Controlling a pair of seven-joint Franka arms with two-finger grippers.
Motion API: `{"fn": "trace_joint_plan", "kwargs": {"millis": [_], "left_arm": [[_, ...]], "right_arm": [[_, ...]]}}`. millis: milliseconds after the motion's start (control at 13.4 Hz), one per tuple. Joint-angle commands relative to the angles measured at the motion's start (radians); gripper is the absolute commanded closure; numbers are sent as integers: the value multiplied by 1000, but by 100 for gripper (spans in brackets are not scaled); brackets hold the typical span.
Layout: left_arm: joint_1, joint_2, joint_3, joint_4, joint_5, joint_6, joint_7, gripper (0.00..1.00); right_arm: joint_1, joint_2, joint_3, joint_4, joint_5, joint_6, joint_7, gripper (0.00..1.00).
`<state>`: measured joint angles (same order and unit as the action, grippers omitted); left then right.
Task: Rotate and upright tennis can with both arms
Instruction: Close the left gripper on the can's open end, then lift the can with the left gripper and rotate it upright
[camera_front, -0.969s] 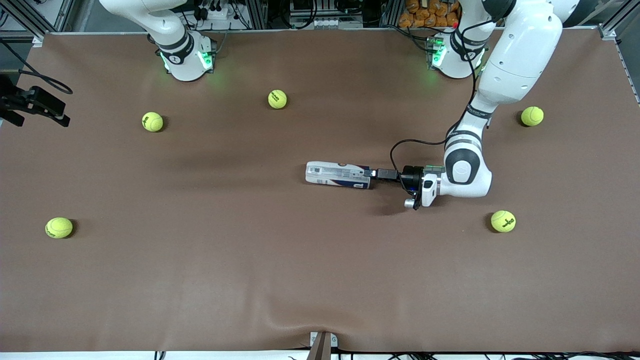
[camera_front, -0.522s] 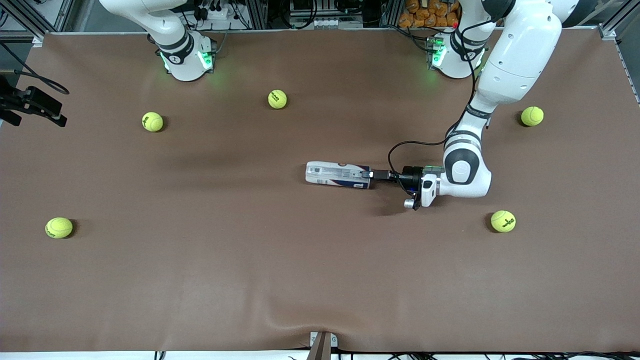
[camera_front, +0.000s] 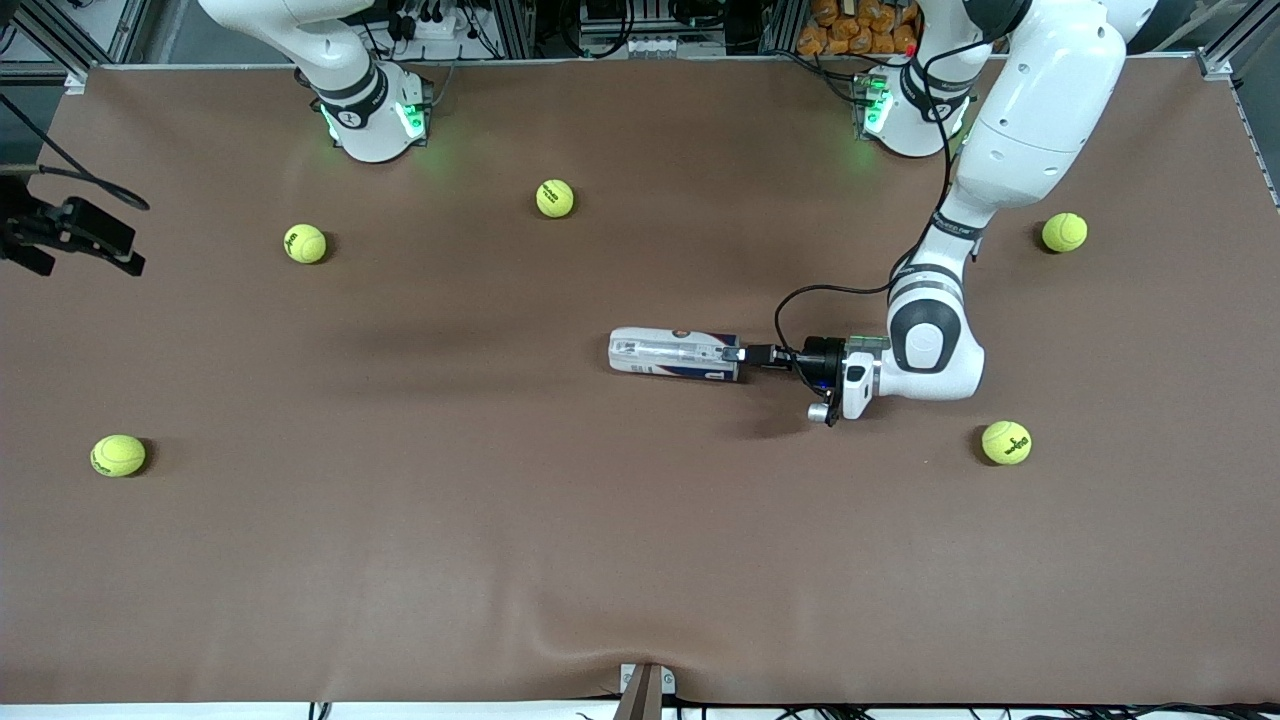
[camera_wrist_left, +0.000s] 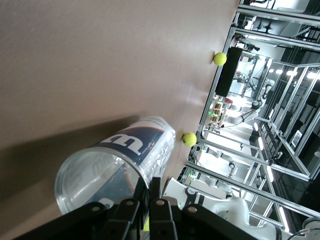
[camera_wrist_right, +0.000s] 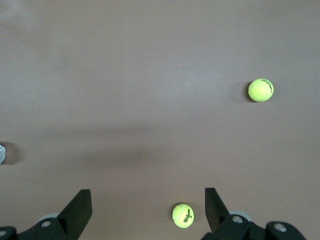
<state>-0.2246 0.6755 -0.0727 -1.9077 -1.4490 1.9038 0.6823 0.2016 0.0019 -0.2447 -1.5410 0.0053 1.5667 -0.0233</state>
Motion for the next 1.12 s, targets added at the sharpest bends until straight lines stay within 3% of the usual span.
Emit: {"fn": "trace_joint_plan", "kwargs": {"millis": [0,224,745,1043], "left_arm": [[-36,-62,4,22,31,17,-136,100],[-77,-128,11,50,85,23,-320,100],[-148,-237,4,199,415,95,-787,100],[-266,-249,-4,387,765,93,-1237,100]], "right_arm": [[-11,49,-1,73,19,-17,6,0],[-21,50,-4,73,13,-16,5,0],[-44,50,-4,73,21,-16,6,0],[-44,50,-4,73,24,-17,6,0]]}}
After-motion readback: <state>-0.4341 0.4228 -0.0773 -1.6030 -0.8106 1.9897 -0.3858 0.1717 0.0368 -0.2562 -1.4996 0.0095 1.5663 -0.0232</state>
